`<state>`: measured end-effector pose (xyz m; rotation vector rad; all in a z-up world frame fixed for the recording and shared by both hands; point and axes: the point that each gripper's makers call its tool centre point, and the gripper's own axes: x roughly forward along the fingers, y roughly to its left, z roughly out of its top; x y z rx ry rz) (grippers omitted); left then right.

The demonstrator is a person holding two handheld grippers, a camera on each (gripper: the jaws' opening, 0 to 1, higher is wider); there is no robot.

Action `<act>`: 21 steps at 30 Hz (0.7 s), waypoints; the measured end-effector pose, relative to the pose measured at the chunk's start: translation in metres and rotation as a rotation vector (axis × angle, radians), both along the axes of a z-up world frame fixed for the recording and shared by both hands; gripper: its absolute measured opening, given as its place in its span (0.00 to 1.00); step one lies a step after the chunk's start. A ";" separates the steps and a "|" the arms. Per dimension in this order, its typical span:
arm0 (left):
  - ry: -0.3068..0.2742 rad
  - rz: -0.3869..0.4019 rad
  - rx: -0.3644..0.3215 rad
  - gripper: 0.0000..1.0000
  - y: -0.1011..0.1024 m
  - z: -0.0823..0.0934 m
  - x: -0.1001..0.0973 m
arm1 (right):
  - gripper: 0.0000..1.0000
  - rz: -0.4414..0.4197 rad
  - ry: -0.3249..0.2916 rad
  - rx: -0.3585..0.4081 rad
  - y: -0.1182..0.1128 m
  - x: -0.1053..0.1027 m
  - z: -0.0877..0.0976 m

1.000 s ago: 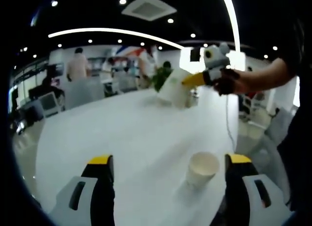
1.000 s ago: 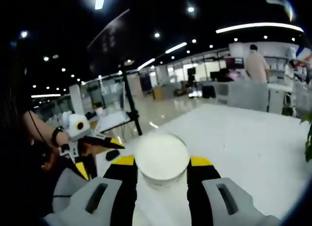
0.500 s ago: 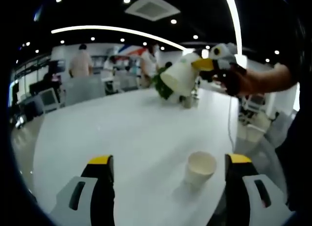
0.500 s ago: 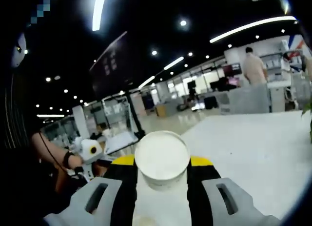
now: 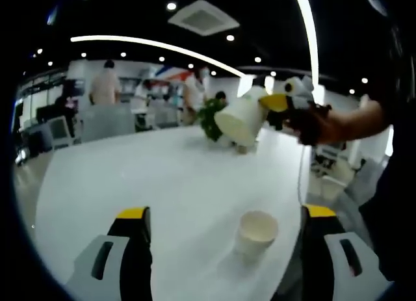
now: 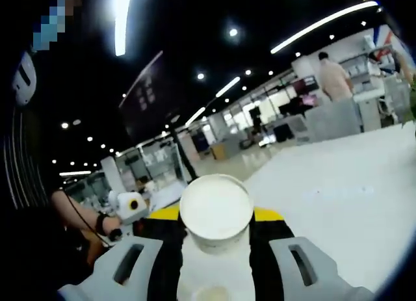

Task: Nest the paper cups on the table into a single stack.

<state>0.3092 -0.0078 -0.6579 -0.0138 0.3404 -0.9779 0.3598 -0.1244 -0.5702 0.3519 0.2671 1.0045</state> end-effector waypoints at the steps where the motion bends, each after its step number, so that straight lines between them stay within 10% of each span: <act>1: 0.001 -0.003 -0.002 0.95 -0.001 0.000 0.000 | 0.36 0.001 0.002 0.000 0.000 0.000 0.000; 21: 0.057 -0.088 -0.164 0.80 -0.030 0.021 -0.018 | 0.36 0.028 0.030 0.029 0.010 -0.009 -0.003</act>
